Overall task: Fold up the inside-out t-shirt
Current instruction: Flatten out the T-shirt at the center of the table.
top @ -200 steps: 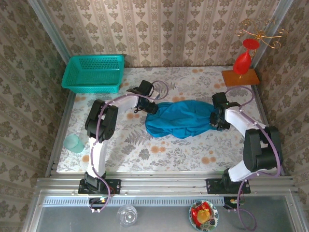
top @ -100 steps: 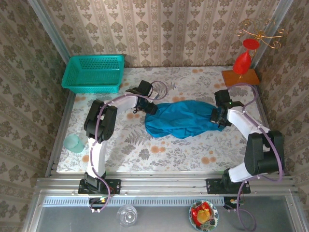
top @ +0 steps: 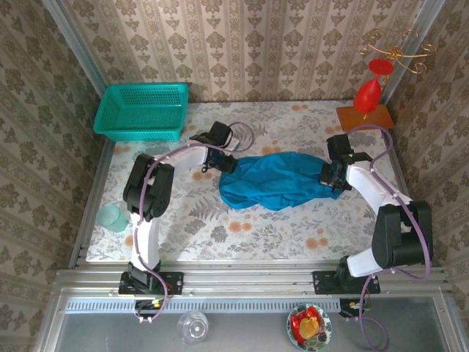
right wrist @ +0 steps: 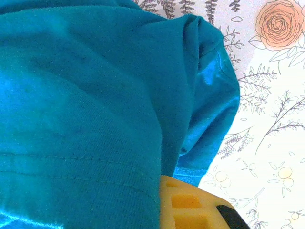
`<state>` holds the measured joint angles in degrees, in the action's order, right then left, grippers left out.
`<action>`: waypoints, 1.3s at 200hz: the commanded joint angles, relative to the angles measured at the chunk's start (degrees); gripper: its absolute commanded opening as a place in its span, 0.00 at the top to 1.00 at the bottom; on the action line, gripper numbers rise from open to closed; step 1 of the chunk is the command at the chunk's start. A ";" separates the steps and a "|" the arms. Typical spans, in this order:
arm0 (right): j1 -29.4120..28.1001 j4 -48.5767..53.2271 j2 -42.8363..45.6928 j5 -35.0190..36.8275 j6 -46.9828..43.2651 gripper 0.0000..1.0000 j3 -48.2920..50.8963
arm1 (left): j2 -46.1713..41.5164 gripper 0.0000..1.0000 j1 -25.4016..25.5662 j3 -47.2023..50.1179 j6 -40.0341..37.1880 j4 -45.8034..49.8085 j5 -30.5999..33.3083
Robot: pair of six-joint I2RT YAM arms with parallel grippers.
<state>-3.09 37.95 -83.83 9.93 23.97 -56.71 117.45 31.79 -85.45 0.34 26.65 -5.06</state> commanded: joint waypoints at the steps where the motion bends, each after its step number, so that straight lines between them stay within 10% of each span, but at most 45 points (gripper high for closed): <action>1: 0.19 2.39 0.95 -0.88 -0.30 1.00 -1.59 | -2.84 0.59 -0.47 0.24 0.40 0.43 0.74; 96: 0.19 4.06 1.87 -0.79 -0.66 1.00 -3.14 | 6.67 0.55 -0.77 -4.26 -0.86 5.91 -0.83; 160: 0.19 5.34 2.27 0.59 -1.49 1.00 -7.15 | 5.97 1.00 -1.30 -3.31 -0.68 4.63 -2.45; 260: 3.67 11.28 -1.03 5.45 -7.21 1.00 -50.61 | -20.39 1.00 -24.53 -17.82 3.96 5.20 -23.48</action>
<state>-0.95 47.53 -83.55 13.02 18.57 -95.72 101.84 12.08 -95.85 0.45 31.75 -18.11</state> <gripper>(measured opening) 0.058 0.051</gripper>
